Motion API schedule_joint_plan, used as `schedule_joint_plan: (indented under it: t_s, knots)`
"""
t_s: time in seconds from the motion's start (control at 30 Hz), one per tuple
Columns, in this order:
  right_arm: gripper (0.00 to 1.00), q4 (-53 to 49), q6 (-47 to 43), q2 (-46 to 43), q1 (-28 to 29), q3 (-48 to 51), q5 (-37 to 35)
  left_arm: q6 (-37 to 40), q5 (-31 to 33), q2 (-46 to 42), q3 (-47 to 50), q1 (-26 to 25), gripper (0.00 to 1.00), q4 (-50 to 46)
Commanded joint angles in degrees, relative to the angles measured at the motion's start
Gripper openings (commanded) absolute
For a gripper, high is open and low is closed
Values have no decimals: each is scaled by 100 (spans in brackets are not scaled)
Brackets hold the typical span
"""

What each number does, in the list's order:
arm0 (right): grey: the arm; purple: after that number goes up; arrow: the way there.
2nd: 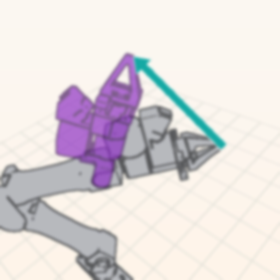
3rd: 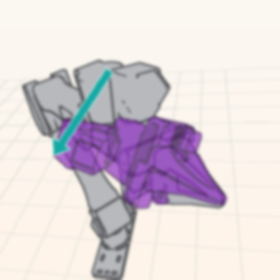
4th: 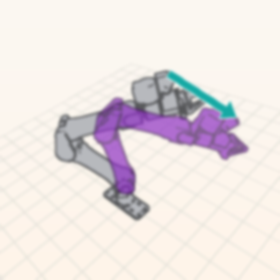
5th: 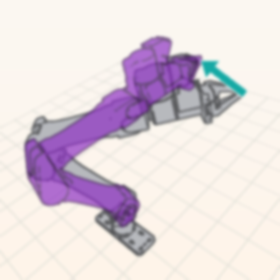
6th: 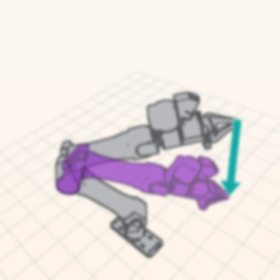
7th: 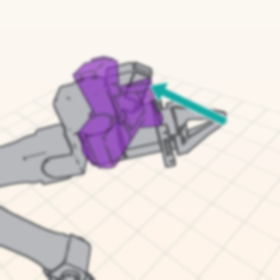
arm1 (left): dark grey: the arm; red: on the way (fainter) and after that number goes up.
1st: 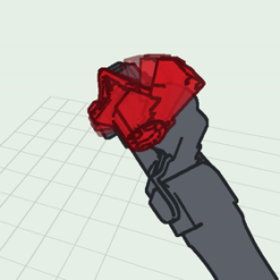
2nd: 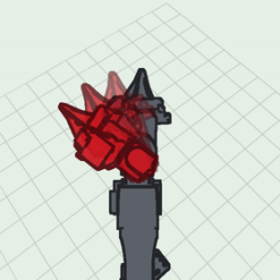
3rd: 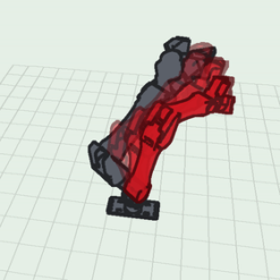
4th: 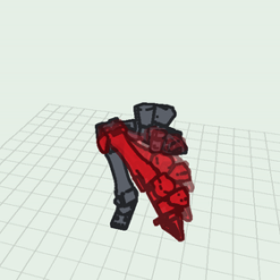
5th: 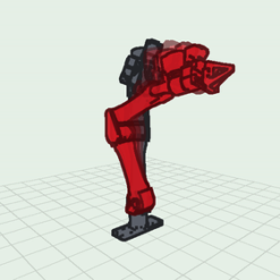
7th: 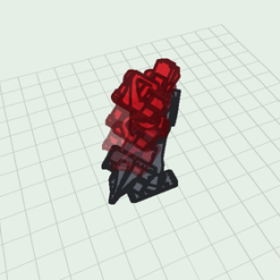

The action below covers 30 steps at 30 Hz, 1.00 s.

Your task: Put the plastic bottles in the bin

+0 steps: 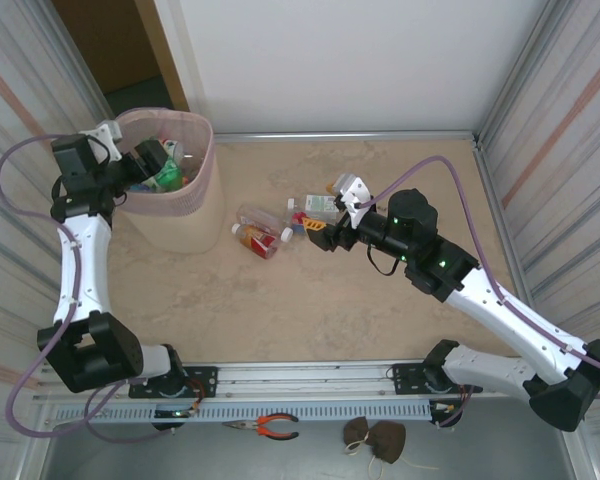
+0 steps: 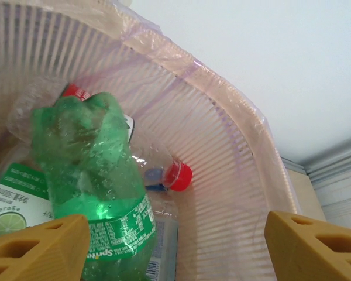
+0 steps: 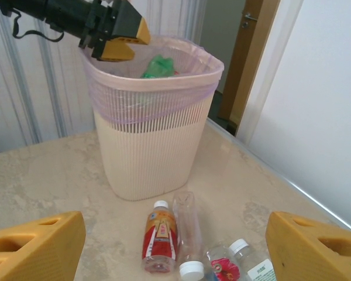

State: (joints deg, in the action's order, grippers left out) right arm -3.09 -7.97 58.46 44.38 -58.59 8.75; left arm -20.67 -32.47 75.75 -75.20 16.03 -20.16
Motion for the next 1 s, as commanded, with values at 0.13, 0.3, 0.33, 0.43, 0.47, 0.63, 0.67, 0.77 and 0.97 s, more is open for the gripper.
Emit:
schedule_joint_plan:
  t_s: [0.13,0.3,0.33,0.43,0.47,0.63,0.67,0.77,0.97]
  knots:
    - [80,36,-53,-124,-17,94,-67,223,29,-253,-539,44,79,-243]
    - [80,30,-9,-89,-59,80,-80,247,-278,-152,-661,46,78,-330]
    - [80,0,33,-55,-70,60,-108,247,-319,-153,-649,42,78,-330]
    - [80,-262,175,118,-155,-101,-246,236,-446,-195,-606,47,77,-332]
    - [80,-407,194,196,-188,-185,-296,228,-491,-221,-577,42,77,-330]
    - [81,-1068,135,627,-467,-492,-298,211,-639,-389,-462,42,77,-343]
    - [81,-1196,86,705,-559,-565,-207,203,-659,-422,-439,47,78,-356]
    - [80,-1679,-294,1031,-826,-766,-42,203,-732,-515,-398,41,78,-407]
    - [79,-2320,-1497,1810,-1309,-1014,135,117,-783,-726,-179,41,78,-387]
